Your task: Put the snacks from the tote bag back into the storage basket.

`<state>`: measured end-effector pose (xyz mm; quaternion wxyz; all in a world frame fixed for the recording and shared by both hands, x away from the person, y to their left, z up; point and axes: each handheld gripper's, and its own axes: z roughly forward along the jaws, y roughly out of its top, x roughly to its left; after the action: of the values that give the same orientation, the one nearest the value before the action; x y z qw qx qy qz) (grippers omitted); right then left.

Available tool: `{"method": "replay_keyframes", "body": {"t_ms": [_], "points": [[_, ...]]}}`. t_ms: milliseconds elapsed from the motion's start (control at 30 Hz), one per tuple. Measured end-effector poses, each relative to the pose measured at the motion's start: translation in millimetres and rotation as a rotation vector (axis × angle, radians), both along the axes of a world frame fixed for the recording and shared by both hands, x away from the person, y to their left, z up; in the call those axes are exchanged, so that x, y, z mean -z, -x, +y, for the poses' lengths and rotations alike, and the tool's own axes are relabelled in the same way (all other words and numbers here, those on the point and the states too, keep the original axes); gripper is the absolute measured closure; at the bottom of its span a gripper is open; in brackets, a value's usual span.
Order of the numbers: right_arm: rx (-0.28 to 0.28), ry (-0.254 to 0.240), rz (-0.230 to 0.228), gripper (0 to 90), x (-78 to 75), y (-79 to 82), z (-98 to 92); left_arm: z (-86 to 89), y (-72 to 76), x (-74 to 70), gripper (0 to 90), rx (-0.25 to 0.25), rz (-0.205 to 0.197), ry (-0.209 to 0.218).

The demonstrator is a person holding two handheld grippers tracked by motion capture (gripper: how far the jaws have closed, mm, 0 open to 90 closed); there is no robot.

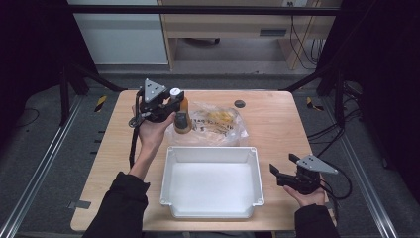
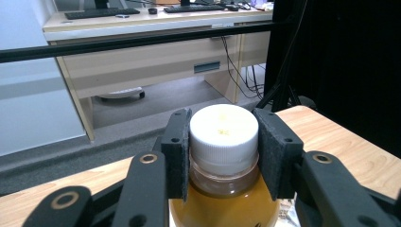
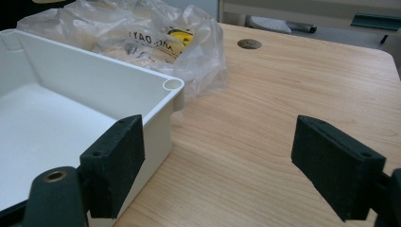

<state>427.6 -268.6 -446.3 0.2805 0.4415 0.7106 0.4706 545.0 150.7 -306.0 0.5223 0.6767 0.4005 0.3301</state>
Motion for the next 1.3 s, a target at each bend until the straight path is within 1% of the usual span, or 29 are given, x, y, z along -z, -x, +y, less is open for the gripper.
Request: {"method": "replay_keyframes", "body": {"t_ms": [200,233,300,333,433,567,633,700,767,800,833,900,933,1000,1033,1133,1300], "points": [[0.000,-0.003,-0.001,18.3,-0.3,0.2,-0.3,-1.1,9.4,-5.6,58.8,0.020,-0.001,-0.002],[0.001,0.000,-0.002,18.2,-0.4,0.2,-0.5,-1.8,10.9,-6.2,58.8,0.030,-0.002,0.005],[0.000,0.001,-0.003,18.2,-0.4,0.2,-0.5,-2.7,16.3,-7.9,58.8,0.036,-0.003,-0.004],[0.000,0.002,-0.005,18.2,-0.3,0.2,-0.5,-3.5,17.8,-8.2,58.8,0.046,-0.003,-0.004],[0.001,0.004,-0.005,18.3,-0.3,0.3,-0.5,-4.2,21.5,-9.2,58.8,0.053,-0.006,-0.006],[0.001,0.005,-0.006,18.3,-0.4,0.5,-0.6,-5.1,32.1,-11.6,58.9,0.073,-0.011,-0.006],[0.002,0.004,-0.006,18.3,-0.4,0.6,-0.6,-4.9,37.5,-12.4,58.9,0.071,-0.015,-0.015],[0.002,0.004,-0.005,18.3,-0.5,0.6,-0.5,-5.1,42.4,-12.3,58.8,0.075,-0.016,-0.014],[0.004,0.005,-0.006,18.3,-0.5,0.7,-0.4,-5.5,45.9,-11.9,58.8,0.096,-0.018,-0.015],[0.004,0.005,-0.006,18.3,-0.5,0.7,-0.4,-5.5,45.9,-11.9,58.8,0.096,-0.018,-0.015],[0.002,0.003,-0.008,18.3,-0.7,0.8,-0.3,-5.8,49.4,-11.2,58.8,0.105,-0.017,-0.012],[0.002,0.005,-0.008,18.3,-0.7,0.8,-0.3,-6.2,51.1,-10.8,58.8,0.111,-0.018,-0.014],[0.003,0.004,-0.008,18.3,-0.7,0.9,-0.3,-6.9,54.6,-9.4,58.8,0.117,-0.020,-0.021],[0.003,0.006,-0.008,18.3,-0.7,1.0,-0.5,-7.0,56.4,-8.4,58.8,0.121,-0.019,-0.023],[0.003,0.005,-0.008,18.3,-0.8,1.1,-0.6,-7.2,60.0,-5.8,58.8,0.128,-0.019,-0.022],[0.002,0.008,-0.007,18.4,-0.7,1.1,-0.5,-7.1,63.0,-2.8,58.8,0.133,-0.015,-0.021],[0.002,0.007,-0.008,18.6,-0.8,1.3,-0.6,-6.0,72.6,6.6,58.8,0.148,-0.003,-0.017]]}}
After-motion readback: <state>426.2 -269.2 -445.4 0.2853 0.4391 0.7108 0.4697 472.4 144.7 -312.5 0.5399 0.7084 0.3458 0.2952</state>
